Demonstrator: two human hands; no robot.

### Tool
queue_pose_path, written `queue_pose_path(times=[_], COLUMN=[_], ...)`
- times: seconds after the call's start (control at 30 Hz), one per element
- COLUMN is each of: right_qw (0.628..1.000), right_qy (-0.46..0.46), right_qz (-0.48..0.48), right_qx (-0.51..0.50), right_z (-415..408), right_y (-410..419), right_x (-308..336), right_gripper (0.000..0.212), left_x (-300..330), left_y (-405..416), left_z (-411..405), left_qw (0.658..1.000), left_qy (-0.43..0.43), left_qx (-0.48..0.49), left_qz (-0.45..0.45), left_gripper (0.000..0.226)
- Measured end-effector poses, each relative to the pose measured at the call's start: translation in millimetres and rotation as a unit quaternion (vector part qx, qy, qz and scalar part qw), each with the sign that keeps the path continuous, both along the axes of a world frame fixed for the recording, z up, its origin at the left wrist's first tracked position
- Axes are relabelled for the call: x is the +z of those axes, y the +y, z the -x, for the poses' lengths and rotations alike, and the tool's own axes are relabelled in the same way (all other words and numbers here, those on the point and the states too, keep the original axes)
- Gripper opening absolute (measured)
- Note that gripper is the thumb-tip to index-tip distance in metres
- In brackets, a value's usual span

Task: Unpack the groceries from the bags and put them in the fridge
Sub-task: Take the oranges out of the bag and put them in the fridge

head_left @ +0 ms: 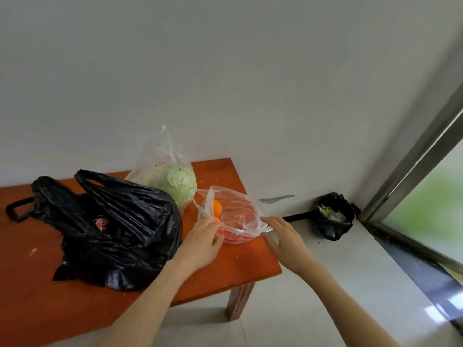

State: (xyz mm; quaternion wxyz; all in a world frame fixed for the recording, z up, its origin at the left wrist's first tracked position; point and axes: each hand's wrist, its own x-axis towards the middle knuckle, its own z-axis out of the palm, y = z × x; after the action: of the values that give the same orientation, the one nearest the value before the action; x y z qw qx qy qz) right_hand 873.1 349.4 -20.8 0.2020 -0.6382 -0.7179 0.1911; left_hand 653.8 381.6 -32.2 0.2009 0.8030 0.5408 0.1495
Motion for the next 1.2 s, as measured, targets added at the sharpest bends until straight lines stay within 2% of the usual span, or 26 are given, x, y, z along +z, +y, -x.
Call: queue_pose_path(times=[0.33,0.43,0.5,0.63,0.7,0.73,0.77,0.87,0.97,1.1,1.2], right_qw=[1.000,0.995,0.988,0.967,0.948,0.938,0.928,0.896,0.866,0.854,0.867], right_qy=[-0.018,-0.038,-0.030,-0.021,-0.043,-0.061,-0.079,-0.124,-0.176,-0.206,-0.199], right_qz=[0.018,-0.015,-0.047,-0.071,-0.076,-0.064,-0.041,0.041,0.074,0.081,0.049], right_qx=[0.012,0.086,0.146,0.242,0.306,0.336,0.362,0.425,0.462,0.472,0.454], right_z=[0.6,3.1,9.2,31.2,41.9,46.2,49.4,53.3,59.3,71.3,73.3], right_y=[99.6,148.1,181.2,237.6,258.7,267.4,275.0,292.4,303.4,311.7,308.1], right_x=[-61.5,-69.9,-72.7,-81.7,-94.9,-101.8,-108.9,-124.9,-133.4,-145.2,-150.9], right_gripper=[0.034,0.031,0.036,0.029,0.024,0.027,0.035,0.061,0.076,0.089,0.082], left_x=[-48.3,-64.2,-72.9,-89.3,-92.9,-93.6,-95.2,-100.5,-103.2,-106.5,-108.5], left_y=[81.7,106.9,119.2,133.6,137.1,138.5,139.5,140.9,141.4,149.2,152.3], left_z=[-30.5,-37.7,-39.4,-33.5,-29.2,-27.2,-25.2,-23.8,-22.6,-16.3,-20.8], left_qw=[0.998,0.999,1.000,0.995,0.990,0.987,0.984,0.972,0.963,0.949,0.938], left_qy=[-0.050,-0.036,-0.003,0.068,0.106,0.123,0.141,0.188,0.212,0.242,0.261], left_qx=[-0.022,0.004,0.022,0.060,0.078,0.094,0.107,0.124,0.130,0.157,0.171], left_qz=[-0.015,0.003,0.008,-0.041,-0.039,-0.031,-0.018,0.070,0.104,0.128,0.150], left_gripper=[0.032,0.030,0.026,0.011,0.018,0.020,0.019,0.046,0.053,0.064,0.074])
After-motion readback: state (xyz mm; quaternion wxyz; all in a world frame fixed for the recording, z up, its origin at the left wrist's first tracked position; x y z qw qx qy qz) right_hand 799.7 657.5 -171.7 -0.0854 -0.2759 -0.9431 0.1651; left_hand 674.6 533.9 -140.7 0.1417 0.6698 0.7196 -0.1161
